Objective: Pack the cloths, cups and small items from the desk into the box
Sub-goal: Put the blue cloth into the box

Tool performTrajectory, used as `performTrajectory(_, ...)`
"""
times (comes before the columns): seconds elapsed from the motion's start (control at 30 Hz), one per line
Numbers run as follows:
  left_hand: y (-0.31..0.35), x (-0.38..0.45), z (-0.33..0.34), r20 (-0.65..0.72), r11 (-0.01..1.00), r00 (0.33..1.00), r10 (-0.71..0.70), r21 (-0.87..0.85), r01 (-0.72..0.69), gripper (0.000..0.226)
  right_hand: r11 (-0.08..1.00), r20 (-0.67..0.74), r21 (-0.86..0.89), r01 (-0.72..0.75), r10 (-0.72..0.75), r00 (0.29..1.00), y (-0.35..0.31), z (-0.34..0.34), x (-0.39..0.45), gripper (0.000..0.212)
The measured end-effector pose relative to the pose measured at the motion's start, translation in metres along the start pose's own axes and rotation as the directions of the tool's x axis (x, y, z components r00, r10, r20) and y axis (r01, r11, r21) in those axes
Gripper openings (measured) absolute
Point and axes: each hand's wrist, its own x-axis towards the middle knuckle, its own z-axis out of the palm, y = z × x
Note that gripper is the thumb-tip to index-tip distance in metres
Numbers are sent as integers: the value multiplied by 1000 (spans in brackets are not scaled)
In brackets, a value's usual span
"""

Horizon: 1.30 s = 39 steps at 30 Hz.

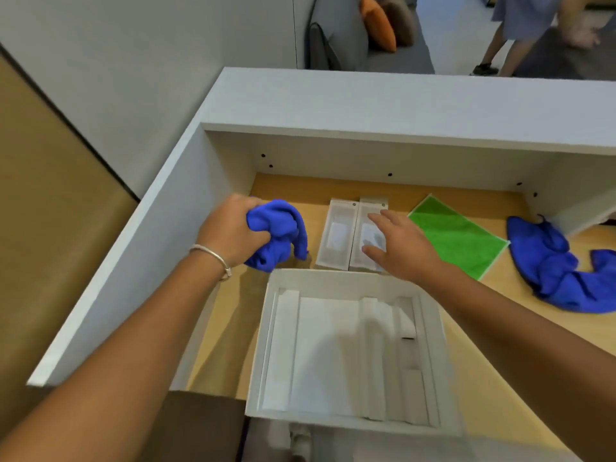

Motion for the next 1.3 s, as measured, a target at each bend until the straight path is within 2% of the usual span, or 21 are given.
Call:
performTrajectory(0.2, 74, -80, -39, -85, 990, 987, 138, 35, -135, 9, 999, -84, 34, 34, -31, 996, 3, -21, -64, 68)
performTrajectory(0.37, 113, -136, -36, -159, 978, 966, 206, 12, -207, 16, 998, -99, 56, 35, -30, 995, 12, -23, -106, 69)
performTrajectory(0.47, 108, -144, -14, -58, 988, 986, 154, 15, -154, 14, 999, -88, 49, 12, -8, 996, 20, -21, -119, 70)
performTrajectory(0.53, 94, -140, 9, 60, 997, 996, 65, 37, -68, 7, 999, -82, 43, -8, 11, 997, 23, -19, -123, 70)
performTrajectory(0.63, 71, -131, 52, 148, 992, 987, -66, 117, 49, 16, 998, -63, 31, -49, 51, 997, 25, -15, -123, 70)
performTrajectory(0.77, 39, -118, 98, 258, 960, 949, -183, 254, 116, 57, 995, -39, 36, -90, 92, 995, 27, -8, -113, 70)
performTrajectory(0.87, 23, -100, 108, 192, 961, 974, -121, 269, 66, 57, 994, -33, 23, -105, 105, 994, 30, -4, -100, 69)
performTrajectory(0.97, 13, -72, 100, 90, 984, 996, -5, 177, -11, 47, 992, -20, 13, -126, 127, 992, 32, -2, -82, 69)
performTrajectory(1.07, 7, -37, 89, 28, 988, 998, 52, 146, -56, 48, 991, -27, 13, -130, 130, 991, 31, 0, -60, 69)
performTrajectory(1.17, 1, -1, 86, 55, 982, 997, 46, 182, -56, 56, 990, -32, 12, -140, 140, 990, 30, 2, -35, 68)
performTrajectory(1.3, -5, 44, 98, 202, 967, 978, -50, 253, -2, 73, 983, -24, -7, -186, 186, 982, 31, 8, -1, 69)
